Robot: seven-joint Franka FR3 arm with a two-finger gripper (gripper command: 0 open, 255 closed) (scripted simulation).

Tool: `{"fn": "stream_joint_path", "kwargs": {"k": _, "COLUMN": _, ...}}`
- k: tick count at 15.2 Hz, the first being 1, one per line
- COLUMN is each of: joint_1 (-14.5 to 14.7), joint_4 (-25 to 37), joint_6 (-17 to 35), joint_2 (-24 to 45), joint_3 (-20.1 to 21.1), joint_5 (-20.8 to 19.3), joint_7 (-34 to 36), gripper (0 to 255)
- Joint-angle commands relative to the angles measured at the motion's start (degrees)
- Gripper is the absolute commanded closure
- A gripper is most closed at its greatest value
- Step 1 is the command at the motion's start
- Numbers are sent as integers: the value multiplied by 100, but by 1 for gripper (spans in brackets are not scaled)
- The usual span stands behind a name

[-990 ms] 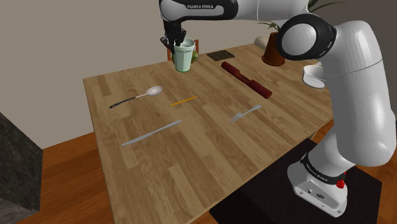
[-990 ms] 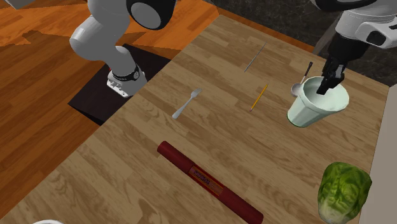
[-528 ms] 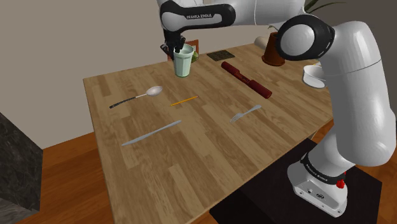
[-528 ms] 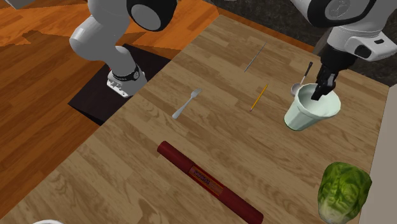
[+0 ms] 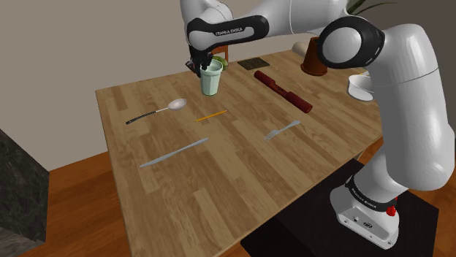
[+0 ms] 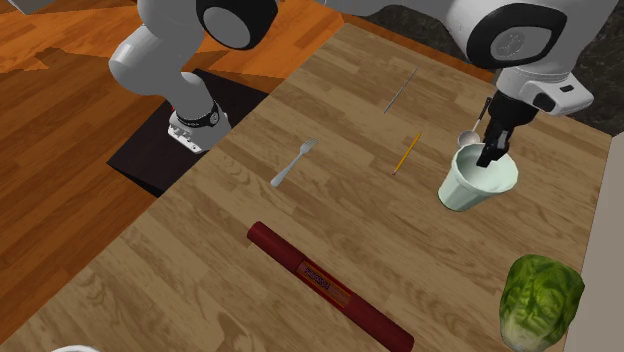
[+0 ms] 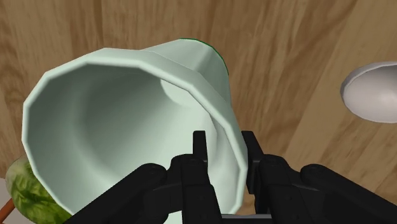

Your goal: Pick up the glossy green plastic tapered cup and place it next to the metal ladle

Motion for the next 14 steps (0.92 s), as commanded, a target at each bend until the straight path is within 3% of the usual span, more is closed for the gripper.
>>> {"fn": "stream_joint_path", "kwargs": {"k": 1, "joint_1": 1, "joint_4": -92, "joint_6": 133, "joint_2": 40, "joint_3": -11, "joint_5": -24, "joint_7": 50, "gripper": 255}}
{"fn": "stream_joint_path", "kwargs": {"k": 9, "joint_1": -1, "joint_4": -125, "joint_6": 174, "joint_2": 50, "joint_3": -14, "joint_5": -31, "joint_7": 63, "gripper": 255}}
{"fn": "stream_joint_path", "kwargs": {"k": 10, "joint_1": -1, "joint_4": -129, "joint_6": 176, "joint_2": 48, "joint_3": -14, "joint_5": -31, "joint_7": 64, "gripper": 0}}
{"fn": "stream_joint_path", "kwargs": {"k": 14, "joint_1": 0, "joint_4": -121, "joint_6": 172, "joint_2": 52, "joint_3": -14, "joint_5": -31, "joint_7": 63, "gripper": 0}}
